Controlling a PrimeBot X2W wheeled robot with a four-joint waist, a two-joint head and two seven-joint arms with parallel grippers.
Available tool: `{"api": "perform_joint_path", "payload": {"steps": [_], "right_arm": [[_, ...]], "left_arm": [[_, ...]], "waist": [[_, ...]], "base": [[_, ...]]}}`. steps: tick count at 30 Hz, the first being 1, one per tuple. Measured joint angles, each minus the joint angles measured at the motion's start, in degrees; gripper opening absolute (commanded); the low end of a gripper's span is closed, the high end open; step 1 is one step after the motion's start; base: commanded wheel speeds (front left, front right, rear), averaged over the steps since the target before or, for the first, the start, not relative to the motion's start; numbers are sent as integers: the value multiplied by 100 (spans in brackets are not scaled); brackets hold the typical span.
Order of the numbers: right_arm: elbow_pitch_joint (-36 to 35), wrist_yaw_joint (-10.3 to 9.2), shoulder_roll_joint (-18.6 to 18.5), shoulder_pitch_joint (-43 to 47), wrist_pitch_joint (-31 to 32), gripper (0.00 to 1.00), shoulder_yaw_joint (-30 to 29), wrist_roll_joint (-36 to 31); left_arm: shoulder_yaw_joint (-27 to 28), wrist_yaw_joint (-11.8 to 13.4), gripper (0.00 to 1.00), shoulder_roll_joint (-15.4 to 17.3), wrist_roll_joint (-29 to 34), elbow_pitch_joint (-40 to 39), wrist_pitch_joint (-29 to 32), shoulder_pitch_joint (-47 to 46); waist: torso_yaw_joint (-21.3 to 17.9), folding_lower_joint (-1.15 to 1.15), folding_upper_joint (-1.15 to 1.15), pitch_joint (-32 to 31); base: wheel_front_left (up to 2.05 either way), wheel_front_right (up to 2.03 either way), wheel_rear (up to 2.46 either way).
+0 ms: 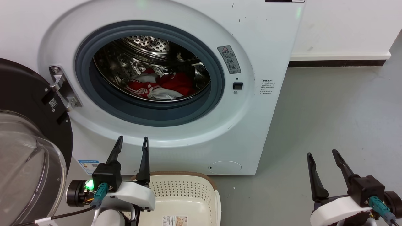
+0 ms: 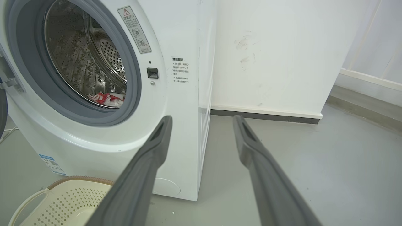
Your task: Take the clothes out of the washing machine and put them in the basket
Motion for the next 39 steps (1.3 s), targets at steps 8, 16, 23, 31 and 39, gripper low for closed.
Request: {"api": "perform_joint_path", "payload": {"steps": [8, 16, 23, 31, 39], "right_arm": [[11, 0, 0, 0, 0, 100, 2, -21], [11, 0, 0, -1, 8, 100, 12, -21], [-21, 0, 0, -83, 24, 100, 120, -27], [-7, 0, -1, -318, 14, 100, 271, -34], [54, 0, -3, -622, -137, 100, 430, 101]], "left_arm": [[11, 7, 100, -5, -11, 25, 0, 1], [52, 38, 100, -8, -11, 31, 0, 0], [170, 38, 100, -3, -30, 114, -1, -124], [398, 22, 100, 218, -13, 600, 0, -768], [619, -130, 100, 794, -44, 1482, -1, -1897]], "waist": [[-10, 0, 0, 15], [-33, 0, 0, 47], [-138, 0, 0, 207], [-463, 1, 0, 635], [-923, 1, 0, 1229]], "base": [[0, 0, 0], [0, 0, 0], [0, 0, 0], [0, 0, 0], [0, 0, 0]]}}
